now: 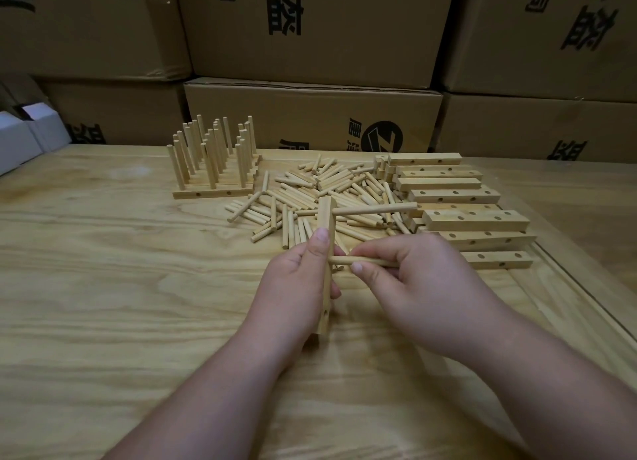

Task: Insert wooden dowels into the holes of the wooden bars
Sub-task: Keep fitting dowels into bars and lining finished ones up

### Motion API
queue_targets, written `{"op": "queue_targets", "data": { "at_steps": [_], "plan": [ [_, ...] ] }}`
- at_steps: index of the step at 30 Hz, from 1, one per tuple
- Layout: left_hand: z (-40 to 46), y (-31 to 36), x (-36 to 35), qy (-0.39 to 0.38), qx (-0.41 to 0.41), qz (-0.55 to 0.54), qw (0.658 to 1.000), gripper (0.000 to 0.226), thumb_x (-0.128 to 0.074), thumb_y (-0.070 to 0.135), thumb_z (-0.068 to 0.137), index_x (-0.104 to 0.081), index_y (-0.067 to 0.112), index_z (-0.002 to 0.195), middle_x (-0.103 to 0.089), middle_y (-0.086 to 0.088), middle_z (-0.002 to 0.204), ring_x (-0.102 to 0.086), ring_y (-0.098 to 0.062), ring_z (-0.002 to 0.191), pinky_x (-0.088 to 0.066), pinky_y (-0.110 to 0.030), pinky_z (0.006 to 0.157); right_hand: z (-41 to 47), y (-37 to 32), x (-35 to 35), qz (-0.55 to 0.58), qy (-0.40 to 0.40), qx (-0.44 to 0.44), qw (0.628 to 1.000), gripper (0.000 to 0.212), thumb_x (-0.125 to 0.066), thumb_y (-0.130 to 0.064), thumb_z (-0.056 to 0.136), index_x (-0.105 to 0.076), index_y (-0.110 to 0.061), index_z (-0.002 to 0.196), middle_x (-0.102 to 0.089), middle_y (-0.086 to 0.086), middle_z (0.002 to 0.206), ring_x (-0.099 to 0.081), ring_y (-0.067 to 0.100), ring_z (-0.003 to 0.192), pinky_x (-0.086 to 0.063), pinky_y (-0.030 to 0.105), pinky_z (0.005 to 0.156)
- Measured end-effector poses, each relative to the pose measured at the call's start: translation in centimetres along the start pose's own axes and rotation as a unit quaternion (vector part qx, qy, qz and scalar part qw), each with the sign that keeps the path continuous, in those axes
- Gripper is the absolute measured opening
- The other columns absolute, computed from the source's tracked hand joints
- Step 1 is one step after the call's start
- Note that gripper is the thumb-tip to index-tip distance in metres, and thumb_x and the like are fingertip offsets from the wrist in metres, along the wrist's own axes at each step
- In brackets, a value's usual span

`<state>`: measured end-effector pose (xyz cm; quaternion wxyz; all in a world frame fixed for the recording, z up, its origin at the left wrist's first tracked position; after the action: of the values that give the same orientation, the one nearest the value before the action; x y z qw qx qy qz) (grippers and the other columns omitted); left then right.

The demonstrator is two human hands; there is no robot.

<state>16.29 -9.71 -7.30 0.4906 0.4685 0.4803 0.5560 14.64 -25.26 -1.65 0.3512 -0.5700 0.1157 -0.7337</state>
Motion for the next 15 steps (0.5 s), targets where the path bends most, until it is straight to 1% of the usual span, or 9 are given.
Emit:
{"op": "queue_targets", "data": {
  "at_steps": [3,5,7,8,10,11,12,13,15],
  "plan": [
    [0.0,0.1,0.1,-0.004,0.002,-0.005,1.0,0.045,-0.041,0.065,0.098,-0.073,0.036,0.083,-0.061,0.005,0.054,-0.057,-0.007,0.051,-0.046,-0.025,0.052,0.1,0.3,0.1,0.03,-0.01,-0.011,0.999,0.015,-0.069,-0.035,0.093,-0.077,-0.035,0.105,-0.076,-0.014,0.083,-0.068,0.0,0.08,-0.057,0.031,0.075],
    [0.0,0.2,0.1,-0.009,0.01,-0.012,1.0,0.046,-0.041,0.064,0.098,-0.073,0.035,0.084,-0.062,0.003,0.055,-0.058,-0.007,0.051,-0.045,-0.019,0.049,0.4,0.9,0.2,0.074,-0.037,-0.036,0.996,0.013,-0.071,-0.036,0.092,-0.077,-0.041,0.102,-0.074,-0.024,0.089,-0.067,-0.008,0.088,-0.055,0.02,0.075],
    [0.0,0.1,0.1,-0.009,0.024,-0.017,1.0,0.046,-0.04,0.066,0.097,-0.073,0.036,0.086,-0.063,0.003,0.056,-0.059,-0.007,0.051,-0.045,-0.019,0.048,0.6,1.3,0.4,0.1,-0.064,-0.045,0.992,0.011,-0.07,-0.046,0.088,-0.075,-0.046,0.098,-0.071,-0.033,0.091,-0.062,-0.017,0.091,-0.047,0.009,0.071],
    [0.0,0.1,0.2,-0.003,0.03,-0.019,0.999,0.046,-0.04,0.066,0.097,-0.073,0.036,0.086,-0.064,0.003,0.057,-0.059,-0.007,0.051,-0.045,-0.019,0.048,0.6,1.4,0.6,0.111,-0.066,-0.042,0.991,0.016,-0.066,-0.056,0.085,-0.075,-0.047,0.096,-0.071,-0.031,0.089,-0.062,-0.016,0.087,-0.046,0.008,0.066],
    [0.1,0.1,0.3,0.028,0.052,-0.037,0.998,0.047,-0.039,0.065,0.098,-0.074,0.036,0.086,-0.066,0.002,0.056,-0.059,-0.007,0.048,-0.044,-0.021,0.045,0.7,1.8,1.2,0.164,-0.035,-0.04,0.985,0.038,-0.05,-0.071,0.083,-0.074,-0.044,0.093,-0.067,-0.012,0.074,-0.06,-0.002,0.064,-0.047,0.015,0.055],
    [0.2,-0.1,0.4,0.048,0.069,-0.058,0.995,0.049,-0.039,0.064,0.099,-0.074,0.033,0.086,-0.066,0.001,0.056,-0.059,-0.009,0.046,-0.044,-0.023,0.045,0.8,2.1,1.5,0.193,-0.01,-0.053,0.98,0.044,-0.043,-0.071,0.088,-0.074,-0.039,0.091,-0.06,-0.007,0.066,-0.053,0.003,0.056,-0.045,0.022,0.053],
    [0.4,-0.2,0.5,0.066,0.087,-0.085,0.99,0.052,-0.04,0.063,0.1,-0.074,0.026,0.086,-0.065,0.0,0.056,-0.058,-0.012,0.045,-0.044,-0.025,0.046,0.8,2.6,1.6,0.196,0.012,-0.067,0.978,0.047,-0.039,-0.067,0.094,-0.073,-0.036,0.089,-0.057,-0.008,0.063,-0.05,0.003,0.054,-0.045,0.027,0.054],
    [0.6,-0.4,0.7,0.079,0.1,-0.112,0.986,0.054,-0.041,0.062,0.1,-0.072,0.02,0.087,-0.065,-0.001,0.056,-0.057,-0.014,0.044,-0.044,-0.027,0.048,0.9,3.1,1.6,0.161,0.03,-0.08,0.983,0.044,-0.04,-0.061,0.098,-0.073,-0.034,0.089,-0.059,-0.011,0.063,-0.052,0.001,0.055,-0.047,0.03,0.057],
    [0.8,-0.5,0.8,0.083,0.11,-0.133,0.981,0.055,-0.042,0.06,0.101,-0.07,0.014,0.09,-0.064,-0.002,0.056,-0.056,-0.015,0.043,-0.045,-0.028,0.049,1.2,4.3,1.3,0.015,0.027,-0.102,0.994,0.03,-0.051,-0.053,0.098,-0.073,-0.033,0.09,-0.066,-0.014,0.07,-0.059,0.001,0.064,-0.054,0.036,0.061]
  ]
}}
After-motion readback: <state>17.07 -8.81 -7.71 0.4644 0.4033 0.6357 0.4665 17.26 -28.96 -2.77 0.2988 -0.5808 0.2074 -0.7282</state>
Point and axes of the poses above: each hand's wrist, its own z-axis towards the middle knuckle, its own x-axis out of the back of the hand, y = z × x, the point moved 4 cm from there along z, towards the middle knuckle
